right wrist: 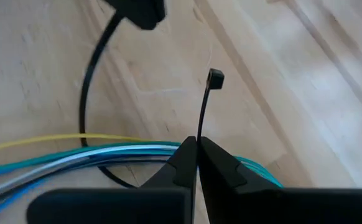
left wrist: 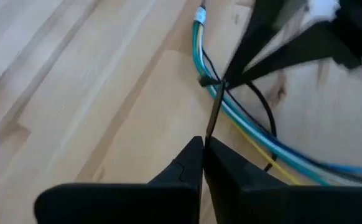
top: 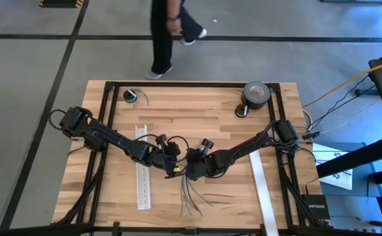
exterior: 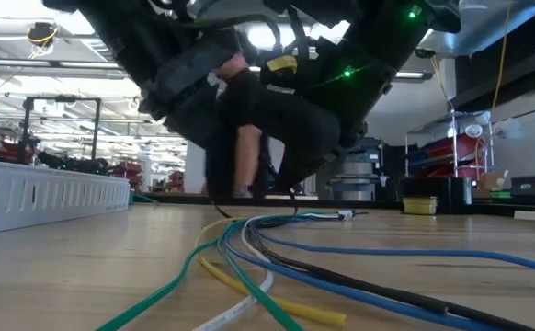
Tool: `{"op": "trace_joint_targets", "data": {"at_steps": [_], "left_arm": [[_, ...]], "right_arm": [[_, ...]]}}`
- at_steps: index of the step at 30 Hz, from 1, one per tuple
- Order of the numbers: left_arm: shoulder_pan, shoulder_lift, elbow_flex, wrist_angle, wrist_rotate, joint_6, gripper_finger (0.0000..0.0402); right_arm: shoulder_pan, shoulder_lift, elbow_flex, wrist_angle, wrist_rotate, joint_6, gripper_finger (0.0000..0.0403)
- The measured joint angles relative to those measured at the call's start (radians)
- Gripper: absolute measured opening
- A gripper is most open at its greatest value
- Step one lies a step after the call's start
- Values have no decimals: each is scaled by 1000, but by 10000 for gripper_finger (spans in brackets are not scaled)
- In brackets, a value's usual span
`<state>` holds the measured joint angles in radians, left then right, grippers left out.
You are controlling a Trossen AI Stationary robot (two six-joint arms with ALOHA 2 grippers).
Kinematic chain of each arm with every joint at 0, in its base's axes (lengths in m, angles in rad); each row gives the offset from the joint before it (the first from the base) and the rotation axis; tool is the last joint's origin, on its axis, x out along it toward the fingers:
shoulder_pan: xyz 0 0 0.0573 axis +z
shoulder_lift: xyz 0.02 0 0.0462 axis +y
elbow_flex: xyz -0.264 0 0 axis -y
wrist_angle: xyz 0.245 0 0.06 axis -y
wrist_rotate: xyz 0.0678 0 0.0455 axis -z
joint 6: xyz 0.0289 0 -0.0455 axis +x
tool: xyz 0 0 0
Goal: Ziptie cables
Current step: Wrap the colored cables with the black zip tie
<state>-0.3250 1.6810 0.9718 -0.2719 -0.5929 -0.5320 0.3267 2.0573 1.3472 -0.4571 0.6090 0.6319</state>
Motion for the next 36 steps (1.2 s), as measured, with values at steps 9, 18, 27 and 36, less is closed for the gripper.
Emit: {"op": "trace_joint_targets", "data": {"at_steps": [9,18,27,36], "left_arm": [[15,0,-62,140,-2,99,0],[14,0,-63,153,6,114,0],[13,0,-63,151,6,114,0],[11,0,-63,150,6,121,0]], "right_arm": [[0,0,0,3,0,55,3],[0,-8,0,-7,-31,74,113],[0,-191,0,-191,-55,42,183],[3,-332,-11,-475,-72,-49,191]]}}
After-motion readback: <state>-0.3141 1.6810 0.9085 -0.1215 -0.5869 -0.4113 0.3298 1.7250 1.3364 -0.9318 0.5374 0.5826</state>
